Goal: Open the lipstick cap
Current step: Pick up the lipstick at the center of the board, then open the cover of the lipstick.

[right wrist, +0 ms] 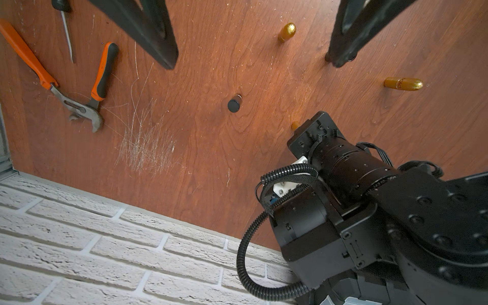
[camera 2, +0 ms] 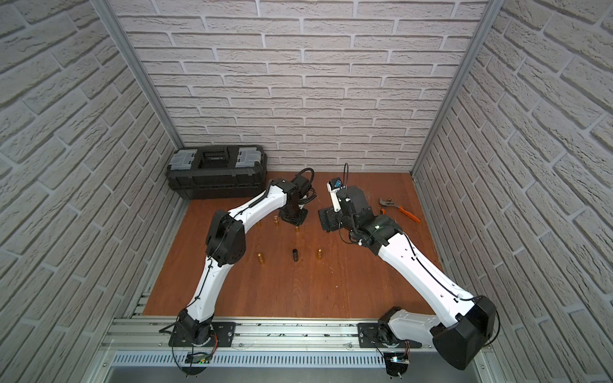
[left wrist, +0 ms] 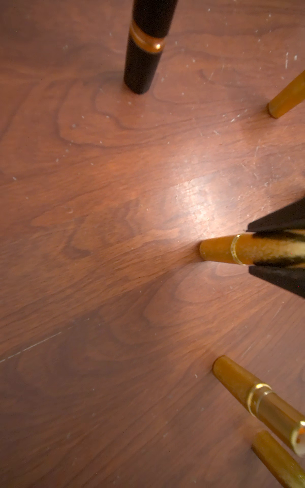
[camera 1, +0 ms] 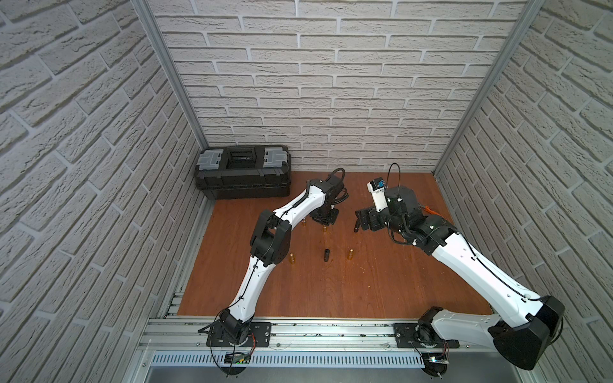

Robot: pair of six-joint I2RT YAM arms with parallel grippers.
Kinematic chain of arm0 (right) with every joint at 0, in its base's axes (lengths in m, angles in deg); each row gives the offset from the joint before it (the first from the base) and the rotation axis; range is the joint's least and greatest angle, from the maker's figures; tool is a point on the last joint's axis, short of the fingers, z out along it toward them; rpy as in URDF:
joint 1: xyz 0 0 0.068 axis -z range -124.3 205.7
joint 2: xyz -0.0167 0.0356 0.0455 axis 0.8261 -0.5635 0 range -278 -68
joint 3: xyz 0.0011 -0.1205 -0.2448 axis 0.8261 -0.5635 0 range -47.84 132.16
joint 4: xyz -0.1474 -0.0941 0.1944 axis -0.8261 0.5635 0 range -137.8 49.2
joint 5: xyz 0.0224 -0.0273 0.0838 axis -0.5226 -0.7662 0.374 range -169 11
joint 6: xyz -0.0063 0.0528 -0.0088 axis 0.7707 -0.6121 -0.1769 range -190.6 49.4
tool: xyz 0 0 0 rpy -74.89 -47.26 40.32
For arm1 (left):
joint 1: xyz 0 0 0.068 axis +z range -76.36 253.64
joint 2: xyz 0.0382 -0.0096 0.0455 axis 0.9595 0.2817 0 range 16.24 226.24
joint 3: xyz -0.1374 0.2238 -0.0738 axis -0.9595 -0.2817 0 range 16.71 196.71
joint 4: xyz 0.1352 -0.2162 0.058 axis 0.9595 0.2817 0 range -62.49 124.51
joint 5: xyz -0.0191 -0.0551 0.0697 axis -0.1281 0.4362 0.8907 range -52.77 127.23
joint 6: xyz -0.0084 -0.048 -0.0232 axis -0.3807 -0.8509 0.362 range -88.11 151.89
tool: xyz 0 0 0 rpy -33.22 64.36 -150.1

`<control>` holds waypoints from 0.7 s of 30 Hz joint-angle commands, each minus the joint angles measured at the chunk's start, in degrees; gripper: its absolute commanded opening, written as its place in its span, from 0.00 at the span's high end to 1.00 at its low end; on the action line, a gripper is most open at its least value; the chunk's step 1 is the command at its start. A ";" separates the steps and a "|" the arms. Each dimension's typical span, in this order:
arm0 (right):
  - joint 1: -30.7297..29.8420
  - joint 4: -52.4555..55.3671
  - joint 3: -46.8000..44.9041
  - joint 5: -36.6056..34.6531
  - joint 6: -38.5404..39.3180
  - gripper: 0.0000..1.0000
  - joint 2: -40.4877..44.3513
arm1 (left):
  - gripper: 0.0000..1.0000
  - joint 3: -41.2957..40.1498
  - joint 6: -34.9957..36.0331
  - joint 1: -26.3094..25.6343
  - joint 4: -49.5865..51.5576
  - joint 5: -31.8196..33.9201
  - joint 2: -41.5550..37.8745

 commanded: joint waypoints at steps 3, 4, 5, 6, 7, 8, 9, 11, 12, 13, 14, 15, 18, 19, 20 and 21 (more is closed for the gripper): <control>-0.01 -0.32 0.95 2.06 0.81 0.15 0.85 | 0.87 0.06 0.16 2.50 3.12 -4.76 -9.41; -0.06 -0.20 1.12 2.44 0.87 0.15 0.90 | 0.87 0.07 0.17 3.07 3.52 -6.36 -10.65; -0.08 0.03 1.38 2.92 1.00 0.15 0.85 | 0.87 0.07 0.08 3.54 4.07 -7.86 -11.64; -0.10 0.31 1.75 3.81 1.23 0.15 0.72 | 0.87 -0.08 -0.06 4.14 4.53 -10.25 -12.87; -0.08 0.75 2.25 4.84 1.57 0.15 0.44 | 0.87 -0.49 -0.37 4.84 4.69 -13.36 -14.03; -0.15 1.24 2.76 5.85 1.92 0.15 0.21 | 0.87 -1.19 -0.80 5.57 4.49 -16.19 -15.12; -0.34 1.88 3.50 7.00 2.67 0.15 -0.25 | 0.87 -1.87 -1.07 6.42 4.41 -19.31 -16.45; -1.00 3.41 4.91 8.60 4.28 0.16 -0.85 | 0.87 -3.13 -1.46 7.83 4.31 -24.39 -18.82; -1.30 4.25 5.64 9.10 4.77 0.16 -1.15 | 0.87 -4.06 -1.54 8.58 4.08 -26.98 -20.23; -1.79 4.77 6.27 9.34 5.10 0.16 -1.36 | 0.87 -5.36 -1.76 9.21 3.47 -29.74 -21.83; -2.28 5.13 6.63 9.58 5.53 0.16 -1.45 | 0.87 -7.00 -2.00 9.78 2.47 -32.34 -23.20; -2.84 5.32 6.92 10.05 6.29 0.16 -1.41 | 0.87 -9.18 -2.73 10.33 0.83 -35.30 -25.20; -4.26 7.05 8.99 13.42 8.52 0.15 -2.68 | 0.86 -14.66 -4.60 12.40 -3.20 -43.26 -30.38; -4.71 8.06 10.14 14.27 8.87 0.15 -3.31 | 0.86 -16.03 -4.87 12.68 -4.04 -44.54 -31.78; -5.37 9.20 11.45 14.74 9.24 0.16 -4.34 | 0.86 -17.41 -5.24 13.13 -5.00 -45.74 -33.46; -6.19 10.31 12.84 14.51 9.84 0.16 -5.20 | 0.86 -18.64 -5.75 13.48 -5.90 -47.19 -34.67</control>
